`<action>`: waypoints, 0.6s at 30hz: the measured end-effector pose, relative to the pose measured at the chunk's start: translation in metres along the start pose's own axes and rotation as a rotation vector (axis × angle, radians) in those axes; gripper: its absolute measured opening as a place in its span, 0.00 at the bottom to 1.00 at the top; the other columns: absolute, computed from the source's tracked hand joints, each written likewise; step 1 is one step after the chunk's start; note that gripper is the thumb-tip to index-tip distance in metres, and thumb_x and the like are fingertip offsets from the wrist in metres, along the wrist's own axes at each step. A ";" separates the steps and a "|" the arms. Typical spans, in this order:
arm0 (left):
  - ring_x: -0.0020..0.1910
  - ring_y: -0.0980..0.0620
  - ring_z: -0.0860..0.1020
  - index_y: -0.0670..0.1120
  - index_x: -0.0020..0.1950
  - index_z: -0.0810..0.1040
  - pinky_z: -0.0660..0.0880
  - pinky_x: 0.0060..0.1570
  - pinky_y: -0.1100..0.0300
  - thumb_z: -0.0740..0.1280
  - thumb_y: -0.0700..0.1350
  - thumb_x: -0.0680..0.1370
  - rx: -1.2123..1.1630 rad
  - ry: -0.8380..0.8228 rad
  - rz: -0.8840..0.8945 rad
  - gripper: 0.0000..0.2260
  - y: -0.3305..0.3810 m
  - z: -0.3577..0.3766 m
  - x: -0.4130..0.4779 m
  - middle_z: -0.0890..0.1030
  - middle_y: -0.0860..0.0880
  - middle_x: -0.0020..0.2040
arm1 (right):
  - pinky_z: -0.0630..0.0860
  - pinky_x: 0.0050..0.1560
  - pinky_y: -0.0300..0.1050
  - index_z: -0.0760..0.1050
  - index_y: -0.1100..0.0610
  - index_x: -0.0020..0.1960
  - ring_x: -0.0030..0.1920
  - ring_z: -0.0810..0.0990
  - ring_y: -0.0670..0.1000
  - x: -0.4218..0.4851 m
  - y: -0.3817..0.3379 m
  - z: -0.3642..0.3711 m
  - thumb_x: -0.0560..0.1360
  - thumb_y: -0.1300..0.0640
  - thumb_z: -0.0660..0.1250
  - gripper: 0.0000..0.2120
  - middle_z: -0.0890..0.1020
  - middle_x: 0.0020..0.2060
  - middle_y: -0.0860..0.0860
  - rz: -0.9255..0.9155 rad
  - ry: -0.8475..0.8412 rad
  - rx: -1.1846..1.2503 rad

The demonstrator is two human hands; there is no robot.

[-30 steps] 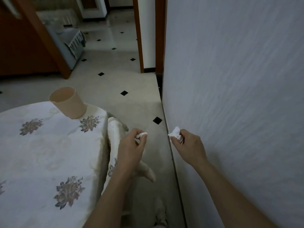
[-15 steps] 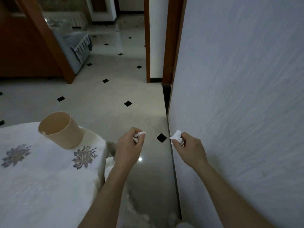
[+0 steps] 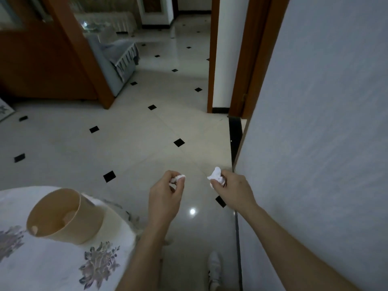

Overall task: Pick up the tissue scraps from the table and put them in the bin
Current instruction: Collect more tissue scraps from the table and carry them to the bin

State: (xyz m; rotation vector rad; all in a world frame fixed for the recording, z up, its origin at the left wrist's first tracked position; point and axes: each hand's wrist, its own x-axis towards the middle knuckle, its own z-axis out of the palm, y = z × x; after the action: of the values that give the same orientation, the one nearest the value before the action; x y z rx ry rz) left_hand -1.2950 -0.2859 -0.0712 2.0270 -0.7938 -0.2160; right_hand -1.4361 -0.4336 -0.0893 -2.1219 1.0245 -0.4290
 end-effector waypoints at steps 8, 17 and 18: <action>0.28 0.53 0.75 0.53 0.43 0.76 0.72 0.32 0.60 0.67 0.51 0.78 0.035 0.076 -0.082 0.06 0.000 0.011 0.128 0.77 0.55 0.37 | 0.73 0.30 0.42 0.77 0.48 0.40 0.33 0.78 0.43 0.150 -0.032 -0.001 0.74 0.44 0.66 0.09 0.80 0.31 0.44 -0.087 -0.043 0.001; 0.27 0.57 0.74 0.54 0.42 0.75 0.65 0.28 0.69 0.66 0.52 0.79 0.071 0.201 -0.182 0.06 -0.046 -0.013 0.231 0.76 0.58 0.35 | 0.71 0.31 0.43 0.74 0.52 0.38 0.32 0.77 0.45 0.278 -0.080 0.051 0.73 0.44 0.66 0.12 0.79 0.30 0.46 -0.182 -0.157 -0.044; 0.26 0.57 0.74 0.54 0.42 0.75 0.65 0.28 0.69 0.66 0.52 0.79 0.068 0.208 -0.193 0.06 -0.053 -0.015 0.244 0.76 0.58 0.35 | 0.71 0.31 0.43 0.74 0.51 0.38 0.33 0.77 0.45 0.292 -0.086 0.059 0.73 0.44 0.66 0.12 0.79 0.30 0.46 -0.190 -0.170 -0.048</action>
State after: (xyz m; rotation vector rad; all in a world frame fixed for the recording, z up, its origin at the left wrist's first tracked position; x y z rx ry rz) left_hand -1.0755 -0.4046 -0.0683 2.1499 -0.4823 -0.0859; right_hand -1.1738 -0.5972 -0.0708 -2.2649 0.7471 -0.3109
